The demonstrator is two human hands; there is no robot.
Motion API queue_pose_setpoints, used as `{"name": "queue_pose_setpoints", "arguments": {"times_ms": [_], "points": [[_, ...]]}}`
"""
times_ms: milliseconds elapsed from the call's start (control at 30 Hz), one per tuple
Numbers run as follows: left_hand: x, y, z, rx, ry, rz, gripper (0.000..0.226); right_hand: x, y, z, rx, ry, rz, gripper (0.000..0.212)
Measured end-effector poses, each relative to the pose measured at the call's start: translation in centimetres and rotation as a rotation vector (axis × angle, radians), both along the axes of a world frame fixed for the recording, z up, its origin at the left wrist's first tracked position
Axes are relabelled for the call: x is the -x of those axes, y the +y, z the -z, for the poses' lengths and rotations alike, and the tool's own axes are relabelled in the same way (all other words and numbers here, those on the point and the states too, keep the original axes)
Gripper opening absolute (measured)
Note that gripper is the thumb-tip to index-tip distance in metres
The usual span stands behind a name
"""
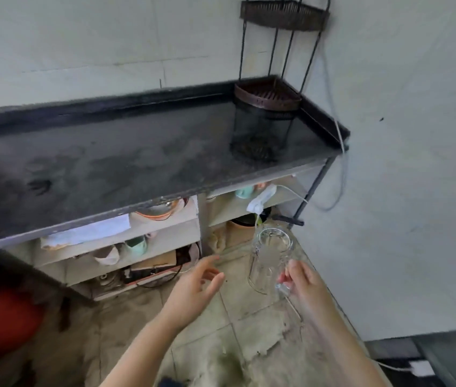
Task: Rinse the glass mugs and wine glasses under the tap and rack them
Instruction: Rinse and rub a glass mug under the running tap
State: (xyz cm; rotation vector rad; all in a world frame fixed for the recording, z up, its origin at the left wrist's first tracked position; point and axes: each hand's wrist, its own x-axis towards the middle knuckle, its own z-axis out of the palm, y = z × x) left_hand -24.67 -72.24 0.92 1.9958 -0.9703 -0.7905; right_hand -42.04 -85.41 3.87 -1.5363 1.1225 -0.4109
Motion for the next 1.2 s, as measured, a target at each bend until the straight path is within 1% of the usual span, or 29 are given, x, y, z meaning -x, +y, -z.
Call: {"name": "queue_pose_setpoints", "arguments": {"times_ms": [67,133,233,400,533,700,800,867,967,1033,1100,1200], "points": [[-0.4,-3.8,-0.2,-0.002,-0.02,0.049,0.038,-0.2,-3.1,0.1,-0.004,-0.016,0.057,0.041],[-1.2,-7.3,-0.5,0.002,-0.037,0.083,0.039,-0.8,-6.2,0.1,0.001,-0.041,0.104,0.039],[-3.4,-12.2,-0.5,0.001,-0.051,0.117,0.038,-2.8,-10.7,-0.1,0.025,-0.077,0.119,0.036],[-9.9,-21.6,-0.5,0.035,-0.062,0.13,0.04,-9.0,-19.1,-0.5,0.035,-0.129,0.147,0.038],[-15.7,-29.1,-2.8,0.046,-0.077,0.183,0.039,-14.5,-25.7,-2.7,0.057,-0.182,0.156,0.043],[-22.2,-38.4,-6.0,0.11,-0.101,0.173,0.04,-20.9,-34.7,-7.2,0.021,-0.309,0.121,0.043],[-25.7,-44.1,-8.7,0.165,-0.123,0.17,0.04,-24.6,-40.8,-10.5,0.004,-0.445,0.093,0.046],[-27.8,-48.2,-10.6,0.224,-0.149,0.16,0.041,-27.0,-44.9,-13.2,0.007,-0.526,0.064,0.042],[-30.2,-54.6,-14.2,0.337,-0.206,0.134,0.038,-30.1,-51.3,-17.6,0.048,-0.596,-0.008,0.038],[-31.6,-59.0,-16.8,0.398,-0.265,0.108,0.036,-31.9,-55.6,-20.6,0.086,-0.617,-0.061,0.037],[-33.0,-63.0,-18.9,0.456,-0.362,0.068,0.035,-33.6,-59.9,-23.4,0.101,-0.66,-0.084,0.035],[-34.7,-68.2,-20.6,0.503,-0.511,-0.009,0.037,-36.8,-66.0,-26.5,0.098,-0.677,-0.125,0.033]]}}
